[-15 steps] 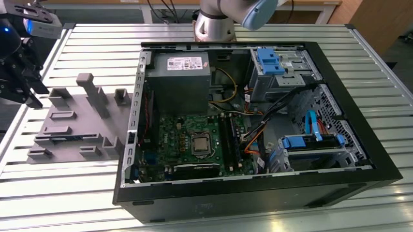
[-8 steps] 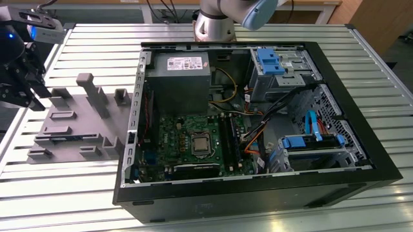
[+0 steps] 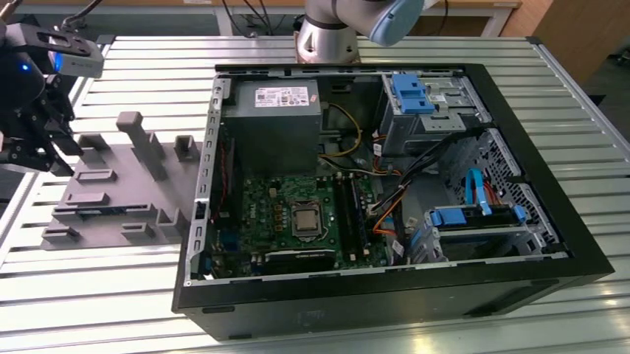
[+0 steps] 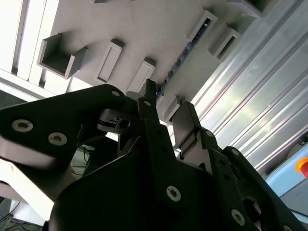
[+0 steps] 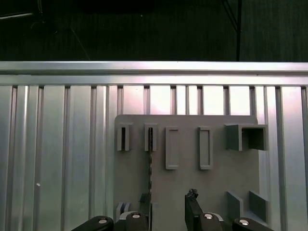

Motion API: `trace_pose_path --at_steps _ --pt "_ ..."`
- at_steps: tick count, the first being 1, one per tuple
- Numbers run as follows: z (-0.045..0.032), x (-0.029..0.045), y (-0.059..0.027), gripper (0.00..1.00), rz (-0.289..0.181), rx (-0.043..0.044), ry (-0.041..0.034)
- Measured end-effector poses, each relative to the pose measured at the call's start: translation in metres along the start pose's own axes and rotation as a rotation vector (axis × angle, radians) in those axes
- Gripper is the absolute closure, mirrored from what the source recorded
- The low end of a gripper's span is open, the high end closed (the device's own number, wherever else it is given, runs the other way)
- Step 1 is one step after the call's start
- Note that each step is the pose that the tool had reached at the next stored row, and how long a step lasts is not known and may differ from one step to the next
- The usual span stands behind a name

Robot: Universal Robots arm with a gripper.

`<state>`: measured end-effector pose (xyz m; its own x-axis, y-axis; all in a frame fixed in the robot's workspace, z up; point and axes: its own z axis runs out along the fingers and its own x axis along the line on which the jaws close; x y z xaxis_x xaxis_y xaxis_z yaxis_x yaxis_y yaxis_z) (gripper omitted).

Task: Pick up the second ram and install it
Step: 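Pick up the second ram and move it above second insertion slot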

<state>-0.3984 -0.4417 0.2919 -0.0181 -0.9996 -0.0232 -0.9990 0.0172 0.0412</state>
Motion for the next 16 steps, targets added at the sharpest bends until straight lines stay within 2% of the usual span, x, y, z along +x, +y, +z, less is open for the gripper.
trace_pose_path --at_steps 7,13,16 --pt "0.0104 0.0026 -0.0005 0.58 0.007 0.0006 -0.0005" --pt "0.0208 0.0088 -0.0011 0.58 0.008 0.0008 -0.0006" --pt "0.0212 0.0089 -0.001 0.58 0.008 0.0004 -0.0004"
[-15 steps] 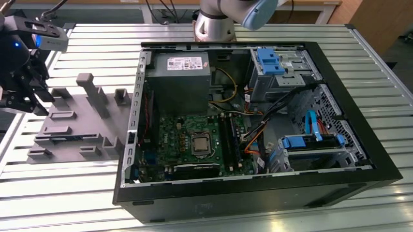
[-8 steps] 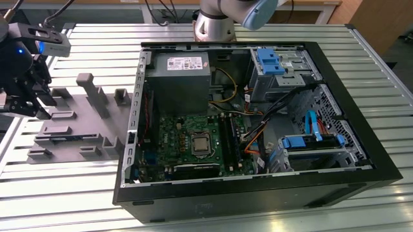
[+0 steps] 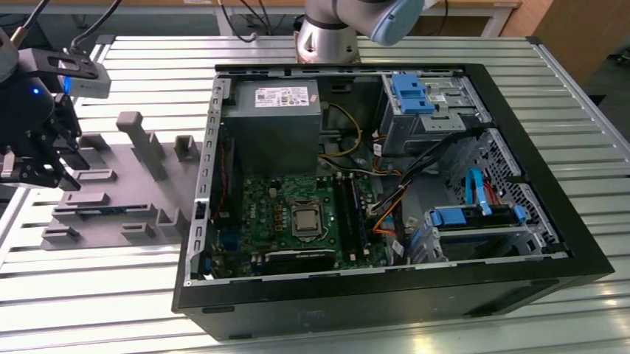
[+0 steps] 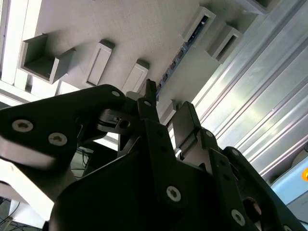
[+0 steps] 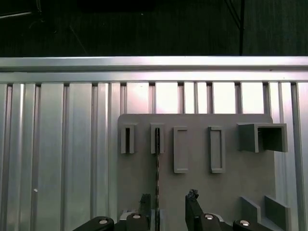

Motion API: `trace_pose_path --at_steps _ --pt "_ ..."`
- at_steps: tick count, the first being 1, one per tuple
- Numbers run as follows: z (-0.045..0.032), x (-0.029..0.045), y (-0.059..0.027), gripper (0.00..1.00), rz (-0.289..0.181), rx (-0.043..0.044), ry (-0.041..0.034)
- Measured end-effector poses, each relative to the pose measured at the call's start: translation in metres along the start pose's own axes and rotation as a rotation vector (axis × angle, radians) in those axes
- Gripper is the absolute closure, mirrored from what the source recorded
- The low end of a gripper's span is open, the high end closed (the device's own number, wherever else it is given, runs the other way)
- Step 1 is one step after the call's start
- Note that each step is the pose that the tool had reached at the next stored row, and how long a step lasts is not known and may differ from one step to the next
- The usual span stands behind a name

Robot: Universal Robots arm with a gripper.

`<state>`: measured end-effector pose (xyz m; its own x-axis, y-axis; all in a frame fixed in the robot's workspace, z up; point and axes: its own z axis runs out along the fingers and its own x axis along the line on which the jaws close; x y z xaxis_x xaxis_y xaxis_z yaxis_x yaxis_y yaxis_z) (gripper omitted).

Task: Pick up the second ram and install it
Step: 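Pick up the second ram and move it above second insertion slot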

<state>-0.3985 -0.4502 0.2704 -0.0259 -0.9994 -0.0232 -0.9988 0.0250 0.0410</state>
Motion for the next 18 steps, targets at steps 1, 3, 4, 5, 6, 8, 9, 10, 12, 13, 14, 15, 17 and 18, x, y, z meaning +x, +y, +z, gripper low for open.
trace_pose_path --at_steps 1,3,4,5,6,8,9,10,12,13,14,15,17,18 --pt "0.0 0.0 0.0 0.58 0.0 0.0 -0.0001" --pt "0.0001 0.0 -0.0001 0.58 0.0 0.0001 -0.0001" --pt "0.0001 0.0 -0.0001 0.58 0.0 0.0001 -0.0001" --pt "0.0002 0.0 -0.0001 0.58 0.0 0.0001 -0.0001" --pt "0.0007 0.0 -0.0001 0.58 0.0 0.0003 -0.0003" --pt "0.0026 0.0002 -0.0002 0.58 0.0 0.0003 -0.0003" --pt "0.0039 0.0004 -0.0002 0.58 0.0 0.0002 -0.0001" --pt "0.0055 0.0007 -0.0003 0.58 0.0 0.0002 -0.0002" --pt "0.0091 0.0017 -0.0005 0.58 0.0 0.0001 -0.0001" --pt "0.0109 0.0021 -0.0005 0.58 0.001 0.0002 -0.0001" --pt "0.0127 0.0027 -0.0007 0.58 0.001 0.0002 -0.0002" --pt "0.0145 0.0033 -0.0007 0.58 0.001 0.0003 -0.0002" --pt "0.018 0.0049 -0.0009 0.58 0.001 0.0002 -0.0001" --pt "0.0198 0.0056 -0.001 0.58 0.001 0.0004 -0.0005"
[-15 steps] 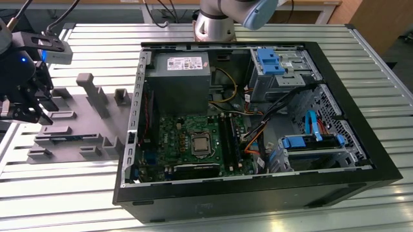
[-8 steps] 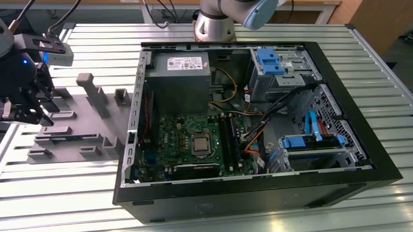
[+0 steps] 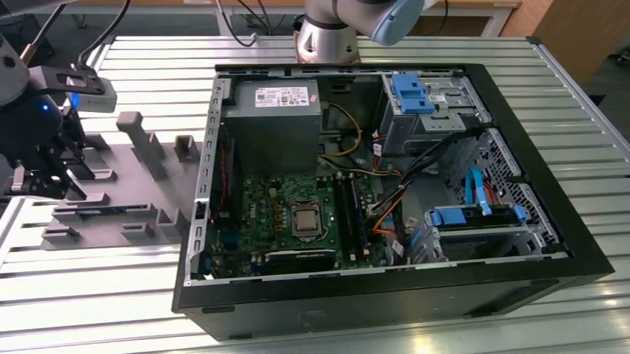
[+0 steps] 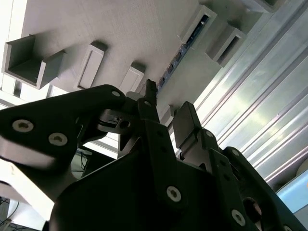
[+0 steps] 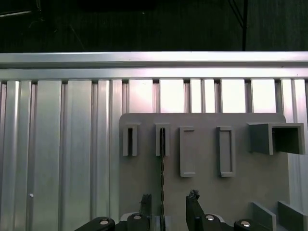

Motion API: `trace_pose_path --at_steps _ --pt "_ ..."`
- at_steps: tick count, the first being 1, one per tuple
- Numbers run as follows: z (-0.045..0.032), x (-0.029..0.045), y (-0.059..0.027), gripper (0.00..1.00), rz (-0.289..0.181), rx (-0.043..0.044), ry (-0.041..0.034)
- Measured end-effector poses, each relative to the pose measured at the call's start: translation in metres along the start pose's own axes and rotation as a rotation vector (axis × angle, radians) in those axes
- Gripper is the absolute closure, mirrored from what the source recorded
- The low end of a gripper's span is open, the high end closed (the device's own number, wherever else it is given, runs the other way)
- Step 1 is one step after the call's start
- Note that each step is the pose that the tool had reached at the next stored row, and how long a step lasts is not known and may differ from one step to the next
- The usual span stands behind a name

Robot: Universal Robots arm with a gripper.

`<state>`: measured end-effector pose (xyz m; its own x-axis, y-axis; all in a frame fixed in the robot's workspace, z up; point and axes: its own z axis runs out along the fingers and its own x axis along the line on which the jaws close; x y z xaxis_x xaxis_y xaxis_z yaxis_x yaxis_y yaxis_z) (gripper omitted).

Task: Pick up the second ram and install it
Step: 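Pick up the second ram and move it above second insertion slot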

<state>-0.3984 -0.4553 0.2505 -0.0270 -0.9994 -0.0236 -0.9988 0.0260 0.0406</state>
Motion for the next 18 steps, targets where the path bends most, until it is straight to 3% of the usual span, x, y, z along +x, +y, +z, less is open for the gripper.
trace_pose_path --at_steps 11,12,14,18 --pt "0.0013 0.0003 0.0 0.58 0.0 0.0002 -0.0003" --pt "0.0014 0.0002 0.0 0.58 0.0 0.0003 -0.0013" --pt "0.0017 0.0004 -0.0001 0.58 -0.001 0.0002 -0.0108" --pt "0.005 0.0015 -0.0002 0.58 0.0 0.0018 -0.012"
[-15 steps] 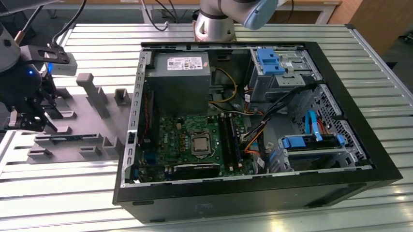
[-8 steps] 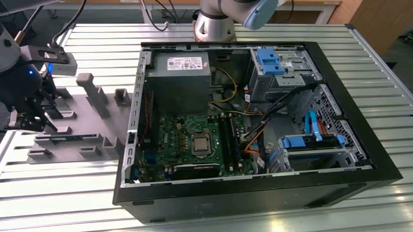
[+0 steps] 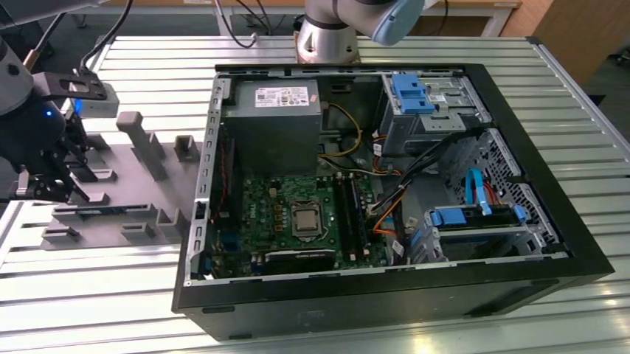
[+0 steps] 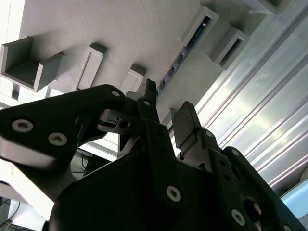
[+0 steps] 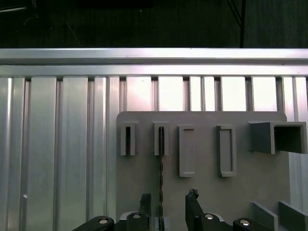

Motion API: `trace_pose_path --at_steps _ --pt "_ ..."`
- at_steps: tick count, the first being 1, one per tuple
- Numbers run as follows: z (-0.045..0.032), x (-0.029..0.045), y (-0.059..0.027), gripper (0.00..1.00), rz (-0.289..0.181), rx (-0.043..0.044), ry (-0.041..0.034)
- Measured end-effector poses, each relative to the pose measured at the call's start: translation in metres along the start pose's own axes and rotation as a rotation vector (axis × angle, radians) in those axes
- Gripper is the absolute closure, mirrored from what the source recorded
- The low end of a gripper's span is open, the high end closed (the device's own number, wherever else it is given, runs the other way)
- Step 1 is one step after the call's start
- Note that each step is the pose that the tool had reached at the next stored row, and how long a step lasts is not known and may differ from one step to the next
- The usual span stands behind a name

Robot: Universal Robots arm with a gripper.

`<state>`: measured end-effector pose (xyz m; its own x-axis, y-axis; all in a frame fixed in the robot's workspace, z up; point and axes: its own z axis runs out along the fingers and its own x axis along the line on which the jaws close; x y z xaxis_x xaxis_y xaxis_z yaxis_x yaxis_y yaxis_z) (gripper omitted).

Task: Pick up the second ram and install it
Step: 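Pick up the second ram and move it above second insertion slot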

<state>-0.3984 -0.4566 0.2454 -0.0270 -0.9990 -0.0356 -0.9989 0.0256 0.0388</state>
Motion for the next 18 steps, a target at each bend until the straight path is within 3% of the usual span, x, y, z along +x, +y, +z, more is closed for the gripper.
trace_pose_path --at_steps 7,18 --pt "0.0117 0.0033 -0.0005 0.58 0.001 0.0039 -0.0002" --pt "0.0134 0.0035 -0.0006 0.58 0.001 0.0038 -0.0002"
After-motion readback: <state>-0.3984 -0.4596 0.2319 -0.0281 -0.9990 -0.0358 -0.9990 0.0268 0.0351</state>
